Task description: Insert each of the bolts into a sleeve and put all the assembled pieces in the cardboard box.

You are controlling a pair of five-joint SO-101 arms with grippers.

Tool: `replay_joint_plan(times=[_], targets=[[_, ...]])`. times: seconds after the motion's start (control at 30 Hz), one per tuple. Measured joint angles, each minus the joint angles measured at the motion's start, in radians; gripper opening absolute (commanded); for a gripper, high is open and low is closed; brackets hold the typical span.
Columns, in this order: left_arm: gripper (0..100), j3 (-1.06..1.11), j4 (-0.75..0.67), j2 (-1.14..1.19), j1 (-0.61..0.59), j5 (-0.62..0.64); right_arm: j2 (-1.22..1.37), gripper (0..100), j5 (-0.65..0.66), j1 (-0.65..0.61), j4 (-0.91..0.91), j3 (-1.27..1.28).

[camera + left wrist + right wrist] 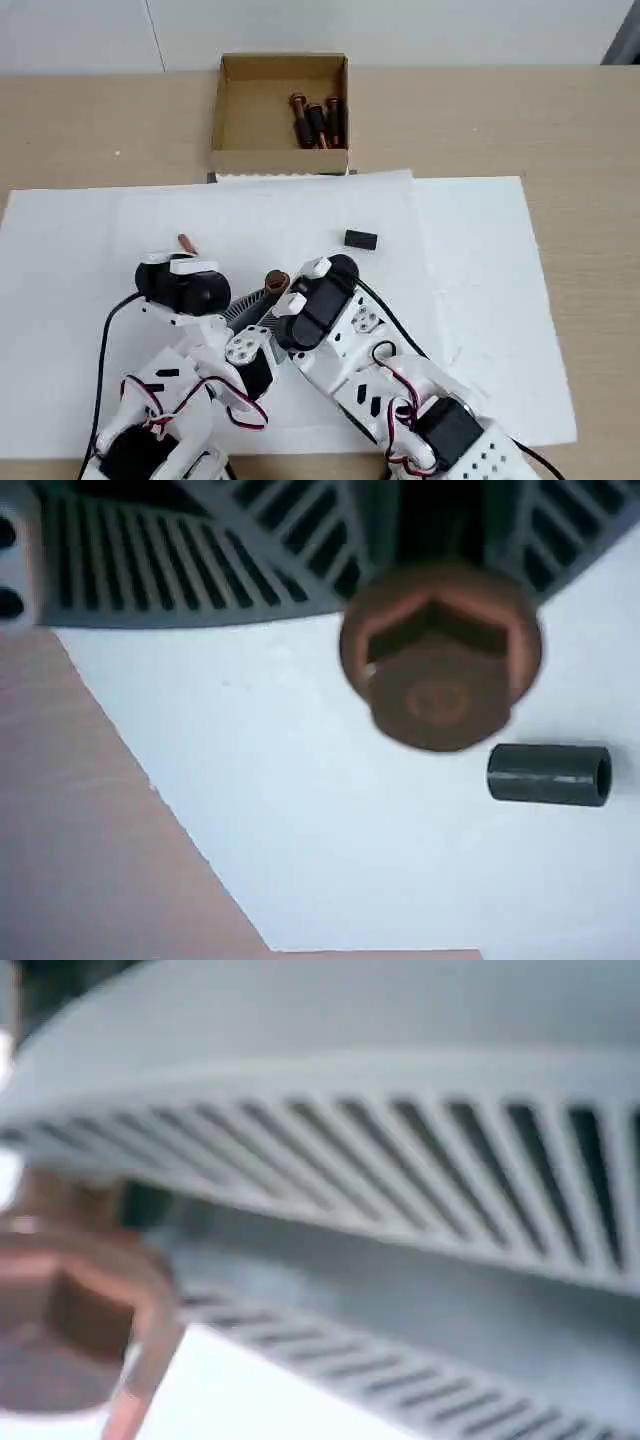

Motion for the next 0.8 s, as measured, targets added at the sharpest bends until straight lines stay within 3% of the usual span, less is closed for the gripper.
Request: replay_joint_plan(times=[0.13,0.3,0.53,0.8], targets=[[18,0.000,0.000,0.000,0.000,-0.005,0.000,0.3,0.000,0.000,0.000,0.000],[18,0.000,0.000,0.000,-0.014,-0.005,0.000,0.3,0.000,0.000,0.000,0.000],[18,-0.026,0.000,0.000,-0.121,-0.058,0.002,0.3,0.000,0.000,0.002,0.003],[15,-0.104,0.000,0.000,-0.132,-0.068,0.002,0.3,0.000,-0.002,0.000,-0.002]])
